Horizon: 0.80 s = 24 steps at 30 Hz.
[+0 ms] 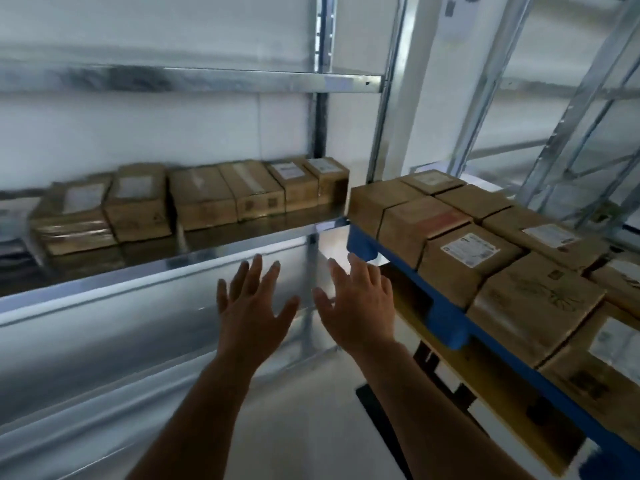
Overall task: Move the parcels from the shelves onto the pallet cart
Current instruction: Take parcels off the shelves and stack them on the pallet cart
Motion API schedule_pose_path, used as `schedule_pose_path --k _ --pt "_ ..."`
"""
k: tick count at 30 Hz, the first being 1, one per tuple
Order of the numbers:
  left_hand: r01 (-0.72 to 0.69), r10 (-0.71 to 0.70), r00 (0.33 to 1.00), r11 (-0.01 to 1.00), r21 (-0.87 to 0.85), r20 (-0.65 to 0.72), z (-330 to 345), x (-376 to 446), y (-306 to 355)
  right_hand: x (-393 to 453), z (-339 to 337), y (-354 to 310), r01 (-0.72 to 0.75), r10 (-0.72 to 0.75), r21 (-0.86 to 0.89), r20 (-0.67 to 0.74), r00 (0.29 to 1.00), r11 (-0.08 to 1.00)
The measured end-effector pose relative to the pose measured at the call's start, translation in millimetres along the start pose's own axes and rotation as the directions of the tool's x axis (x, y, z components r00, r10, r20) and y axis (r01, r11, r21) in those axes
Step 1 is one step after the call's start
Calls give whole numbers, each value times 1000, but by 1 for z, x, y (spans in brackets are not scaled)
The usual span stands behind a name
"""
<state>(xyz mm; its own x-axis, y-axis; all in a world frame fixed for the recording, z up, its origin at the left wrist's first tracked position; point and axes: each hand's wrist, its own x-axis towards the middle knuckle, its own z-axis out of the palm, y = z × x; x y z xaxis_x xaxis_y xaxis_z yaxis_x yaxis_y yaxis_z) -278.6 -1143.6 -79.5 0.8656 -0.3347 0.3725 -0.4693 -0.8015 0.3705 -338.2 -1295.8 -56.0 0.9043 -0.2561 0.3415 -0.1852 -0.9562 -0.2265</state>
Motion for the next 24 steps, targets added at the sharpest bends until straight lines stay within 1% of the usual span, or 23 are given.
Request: schedule_pose_path --k 2,5,9,11,14,17,20,24 --pt "55 -55 998 998 8 -34 -20 -3 -39 10 9 -41 55 -55 19 -5 998 998" --pt "151 -147 986 987 50 -84 -51 -14 -101 24 29 -104 161 -163 45 30 986 986" --pt "312 -299 942 948 68 -152 -96 -42 -177 33 58 -192 306 -314 112 68 947 946" --pt "391 -377 906 920 39 -191 -117 -59 -204 31 70 -230 372 -386 145 81 919 917" --pt "509 -487 833 860 20 -264 -145 -91 -242 26 85 -289 482 -502 185 81 861 856" --pt "615 -577 748 788 16 -329 -167 -125 -273 16 99 -347 580 -612 235 97 785 780" --pt "694 -634 672 719 28 -383 -184 -157 -296 2 113 -397 639 -692 295 120 712 710" --pt "777 -685 577 629 40 -445 -207 -191 -328 -13 130 -454 709 -789 376 113 604 597"
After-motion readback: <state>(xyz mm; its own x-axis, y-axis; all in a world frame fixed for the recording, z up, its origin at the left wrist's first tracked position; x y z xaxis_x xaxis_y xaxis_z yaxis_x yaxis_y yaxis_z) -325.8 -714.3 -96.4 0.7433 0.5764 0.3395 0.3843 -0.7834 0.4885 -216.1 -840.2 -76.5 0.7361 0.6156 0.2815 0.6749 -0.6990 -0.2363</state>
